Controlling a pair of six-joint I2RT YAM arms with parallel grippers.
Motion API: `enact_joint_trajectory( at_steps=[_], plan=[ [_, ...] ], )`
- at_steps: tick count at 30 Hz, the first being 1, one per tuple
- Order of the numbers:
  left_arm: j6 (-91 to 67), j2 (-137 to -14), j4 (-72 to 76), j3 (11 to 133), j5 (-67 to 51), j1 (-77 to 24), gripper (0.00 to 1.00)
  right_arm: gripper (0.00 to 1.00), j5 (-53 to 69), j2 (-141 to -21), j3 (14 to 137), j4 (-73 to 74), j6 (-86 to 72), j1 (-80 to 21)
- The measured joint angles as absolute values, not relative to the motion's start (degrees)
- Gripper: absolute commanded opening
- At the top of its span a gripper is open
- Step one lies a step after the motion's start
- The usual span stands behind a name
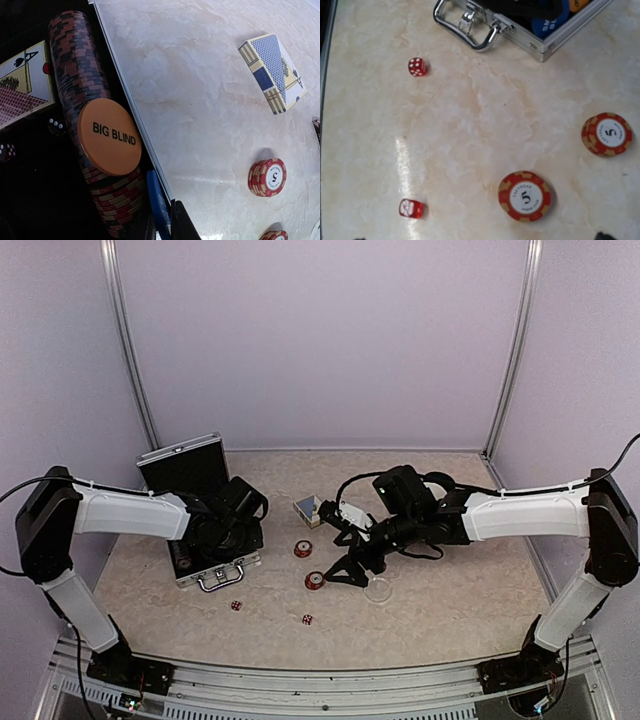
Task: Pack up texas hold em set
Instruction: Adjust the chip case at the center of the board.
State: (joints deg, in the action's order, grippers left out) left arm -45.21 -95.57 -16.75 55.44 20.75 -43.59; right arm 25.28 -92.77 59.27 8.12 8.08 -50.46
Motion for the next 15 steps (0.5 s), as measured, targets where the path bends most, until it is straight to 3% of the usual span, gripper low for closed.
enact_joint_trajectory(
  at_steps=[15],
  plan=[
    [-47.5,-92.1,-17.0,55.4,22.7,-44.7,0.0,0.99,26.3,-92.8,58.3,7.4,8.1,-50.5]
  ],
)
